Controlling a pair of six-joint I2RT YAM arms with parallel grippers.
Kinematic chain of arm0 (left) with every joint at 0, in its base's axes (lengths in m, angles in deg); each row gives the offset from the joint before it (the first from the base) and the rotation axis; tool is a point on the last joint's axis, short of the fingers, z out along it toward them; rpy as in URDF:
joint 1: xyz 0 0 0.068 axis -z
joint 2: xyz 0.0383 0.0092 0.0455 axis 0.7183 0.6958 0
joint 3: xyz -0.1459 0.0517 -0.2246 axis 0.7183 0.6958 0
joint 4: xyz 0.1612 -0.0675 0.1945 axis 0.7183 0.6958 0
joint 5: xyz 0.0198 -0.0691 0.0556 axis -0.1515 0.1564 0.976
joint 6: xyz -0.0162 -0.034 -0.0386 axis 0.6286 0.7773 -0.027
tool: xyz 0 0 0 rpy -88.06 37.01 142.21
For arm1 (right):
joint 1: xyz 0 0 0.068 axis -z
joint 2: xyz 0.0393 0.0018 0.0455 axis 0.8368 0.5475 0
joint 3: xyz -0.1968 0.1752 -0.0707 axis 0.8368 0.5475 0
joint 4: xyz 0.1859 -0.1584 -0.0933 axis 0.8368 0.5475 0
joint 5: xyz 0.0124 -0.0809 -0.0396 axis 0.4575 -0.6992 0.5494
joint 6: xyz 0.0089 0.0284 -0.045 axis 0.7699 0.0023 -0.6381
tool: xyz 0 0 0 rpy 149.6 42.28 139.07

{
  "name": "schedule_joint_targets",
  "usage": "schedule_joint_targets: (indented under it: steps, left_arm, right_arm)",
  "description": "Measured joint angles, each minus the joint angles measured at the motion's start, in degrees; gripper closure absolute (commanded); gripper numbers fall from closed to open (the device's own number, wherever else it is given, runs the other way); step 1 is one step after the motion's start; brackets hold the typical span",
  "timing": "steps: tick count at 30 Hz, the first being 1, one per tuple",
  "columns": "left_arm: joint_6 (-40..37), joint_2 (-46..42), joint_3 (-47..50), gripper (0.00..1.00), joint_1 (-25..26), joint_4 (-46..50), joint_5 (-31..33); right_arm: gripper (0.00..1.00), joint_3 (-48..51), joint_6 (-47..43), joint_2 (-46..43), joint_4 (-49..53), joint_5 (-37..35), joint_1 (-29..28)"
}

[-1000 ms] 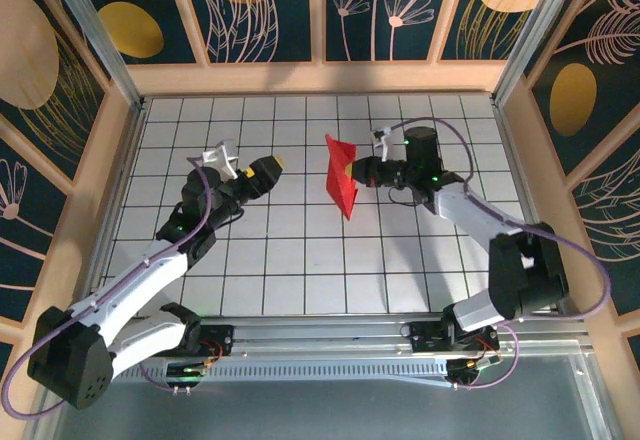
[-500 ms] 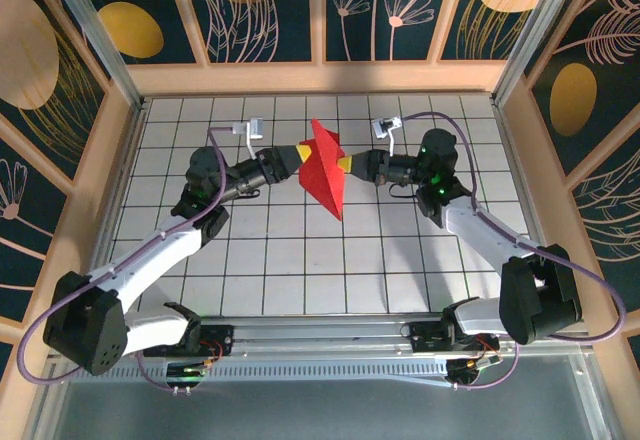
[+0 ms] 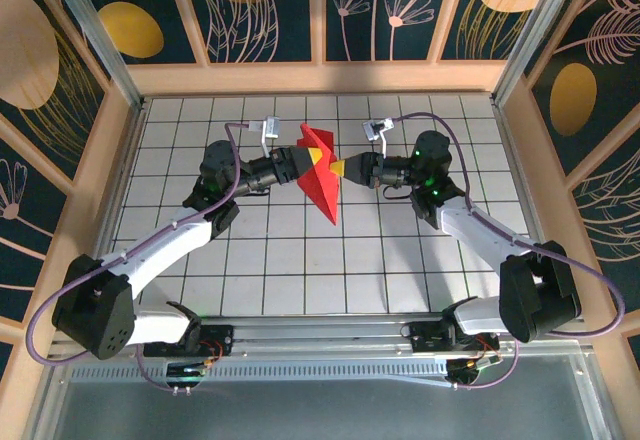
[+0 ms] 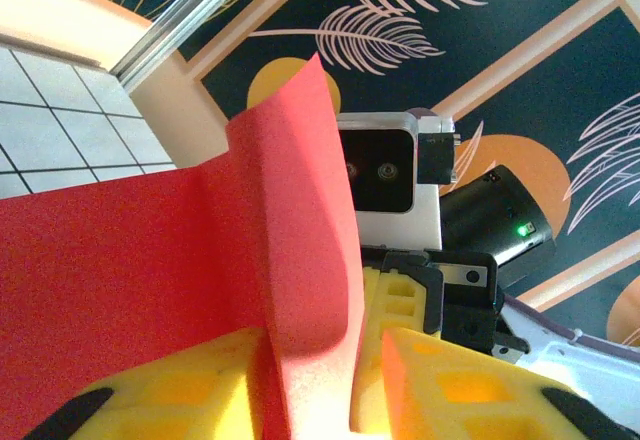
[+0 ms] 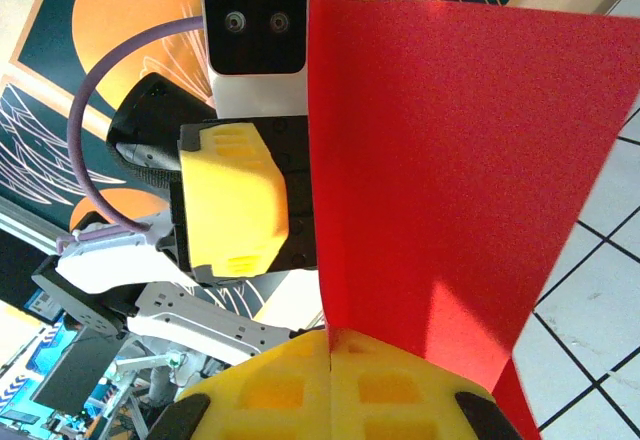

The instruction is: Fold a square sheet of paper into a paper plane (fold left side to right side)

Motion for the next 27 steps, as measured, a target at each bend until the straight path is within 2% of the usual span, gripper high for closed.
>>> schedule_joint_targets:
  steps: [5,8,14,18,24,27]
  left_arm:
    - [-0.90,-0.04,-0.02,0.82,0.00,1.68,0.66]
    - [-1.18,-0.07,-0.02,0.93,0.00,2.16,1.46]
    - [-1.46,-0.07,-0.02,1.00,0.00,2.14,2.16]
    - [-1.46,-0.07,-0.02,1.00,0.00,2.14,3.06]
    - [-1.18,-0.11,-0.02,1.00,0.00,1.51,4.33]
    - [-0.68,-0.13,-0.02,1.00,0.11,0.59,4.92]
  right_arm:
    - [1.00,0.00,0.00,0.17,0.02,-0.13,0.00]
    - [1.00,0.00,-0.02,0.17,0.07,-0.24,0.00]
    - [0.84,-1.20,-1.68,0.09,3.96,-1.38,0.15]
    - [0.65,-3.19,-6.14,-1.77,12.50,-3.80,1.66]
    - [0.22,-2.84,-11.78,-10.67,25.03,-10.25,5.90]
    - [0.13,1.05,-10.99,-15.58,25.33,-12.17,6.21]
